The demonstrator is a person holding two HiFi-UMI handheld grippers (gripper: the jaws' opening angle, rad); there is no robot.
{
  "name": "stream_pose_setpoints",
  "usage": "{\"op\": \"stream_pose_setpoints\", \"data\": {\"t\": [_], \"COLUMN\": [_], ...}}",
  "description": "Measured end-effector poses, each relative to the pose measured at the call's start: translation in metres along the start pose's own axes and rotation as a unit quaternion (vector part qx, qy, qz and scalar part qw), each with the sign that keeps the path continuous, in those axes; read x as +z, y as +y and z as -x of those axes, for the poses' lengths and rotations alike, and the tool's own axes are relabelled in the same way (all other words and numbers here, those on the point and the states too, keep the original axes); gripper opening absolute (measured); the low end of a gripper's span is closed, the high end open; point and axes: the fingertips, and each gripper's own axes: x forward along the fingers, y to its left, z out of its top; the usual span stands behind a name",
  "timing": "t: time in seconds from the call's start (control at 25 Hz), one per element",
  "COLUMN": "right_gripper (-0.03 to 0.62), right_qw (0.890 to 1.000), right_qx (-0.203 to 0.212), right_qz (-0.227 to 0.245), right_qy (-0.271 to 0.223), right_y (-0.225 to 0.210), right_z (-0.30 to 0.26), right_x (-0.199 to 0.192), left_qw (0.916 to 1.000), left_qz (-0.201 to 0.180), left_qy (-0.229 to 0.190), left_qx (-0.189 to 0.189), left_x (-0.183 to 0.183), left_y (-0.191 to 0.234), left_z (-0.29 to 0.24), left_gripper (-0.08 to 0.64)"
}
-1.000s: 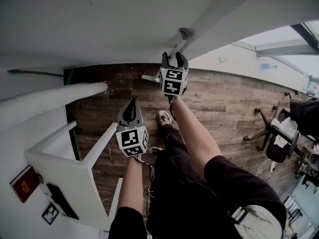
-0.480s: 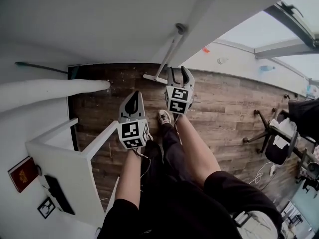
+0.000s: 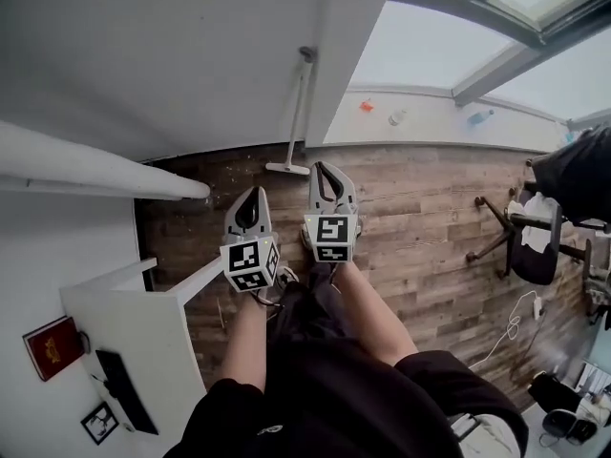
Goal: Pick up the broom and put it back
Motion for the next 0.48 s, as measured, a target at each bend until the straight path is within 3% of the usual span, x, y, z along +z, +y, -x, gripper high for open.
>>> {"op": "stream_pose_setpoints", "data": {"t": [0.48], "right_gripper": [0.021], "right_qw": [0.997], "right_qx": [0.011], "right_qz": [0.030], "right_qy": [-0.070], "right_y": [0.034], "right_z": [0.147], "right_x": [0.058], "left_qw": [0.9965], "left_qz": [-0.040], "left_qy": [-0.052], "left_qx": [-0.052], "left_x": [0.031], "left_y": [-0.052], "left_z": [0.101], "left_gripper": [0.002]}}
